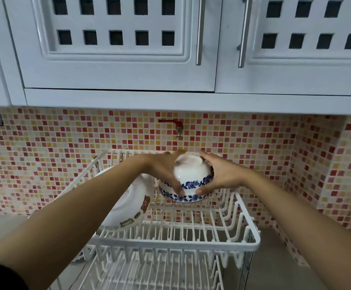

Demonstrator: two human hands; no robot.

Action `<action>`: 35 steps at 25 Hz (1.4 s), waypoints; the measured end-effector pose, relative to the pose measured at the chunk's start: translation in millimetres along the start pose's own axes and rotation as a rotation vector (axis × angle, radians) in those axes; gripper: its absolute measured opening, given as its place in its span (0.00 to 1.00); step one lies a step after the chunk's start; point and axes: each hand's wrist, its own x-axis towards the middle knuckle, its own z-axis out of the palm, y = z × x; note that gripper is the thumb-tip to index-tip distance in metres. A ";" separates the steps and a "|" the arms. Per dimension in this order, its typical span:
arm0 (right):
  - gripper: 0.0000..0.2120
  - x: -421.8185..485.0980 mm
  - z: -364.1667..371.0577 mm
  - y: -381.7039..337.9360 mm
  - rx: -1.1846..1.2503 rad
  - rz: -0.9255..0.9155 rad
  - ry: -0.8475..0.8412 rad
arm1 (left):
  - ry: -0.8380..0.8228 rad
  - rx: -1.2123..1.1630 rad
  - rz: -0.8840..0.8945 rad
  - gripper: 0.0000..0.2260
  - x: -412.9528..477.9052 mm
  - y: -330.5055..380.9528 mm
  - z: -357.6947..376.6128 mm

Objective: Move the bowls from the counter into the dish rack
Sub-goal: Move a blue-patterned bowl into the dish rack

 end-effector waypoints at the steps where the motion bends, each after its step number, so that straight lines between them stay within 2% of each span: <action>1: 0.62 1.7 2.6 1.0 -0.067 0.014 -0.027 | -0.024 0.106 -0.041 0.53 2.6 2.3 3.1; 3: 0.63 3.2 5.2 1.2 -0.153 0.037 -0.073 | -0.051 0.237 -0.080 0.56 6.9 7.6 7.3; 6: 0.62 1.8 5.0 -2.7 -0.169 0.059 -0.102 | -0.070 0.239 -0.079 0.56 7.5 12.9 7.9; 11: 0.52 0.2 8.4 -4.7 -0.152 0.048 -0.104 | -0.083 0.262 -0.088 0.53 4.7 16.5 14.2; 17: 0.47 4.1 14.7 -2.7 -0.124 0.023 -0.167 | -0.161 0.309 -0.146 0.59 7.3 13.7 18.9; 26: 0.49 1.2 13.7 -13.1 -0.196 0.088 -0.232 | -0.189 0.360 -0.170 0.59 1.8 24.3 24.0; 29: 0.55 -0.1 12.8 -17.5 -0.274 0.130 -0.251 | -0.212 0.401 -0.175 0.59 -1.2 25.1 22.3; 32: 0.62 -2.5 6.7 -24.5 -0.362 0.185 -0.315 | -0.187 0.411 -0.153 0.56 -13.9 26.7 7.2; 35: 0.57 -1.1 -3.6 -39.9 -0.342 0.138 -0.291 | -0.082 0.334 -0.140 0.48 -35.0 16.2 -17.8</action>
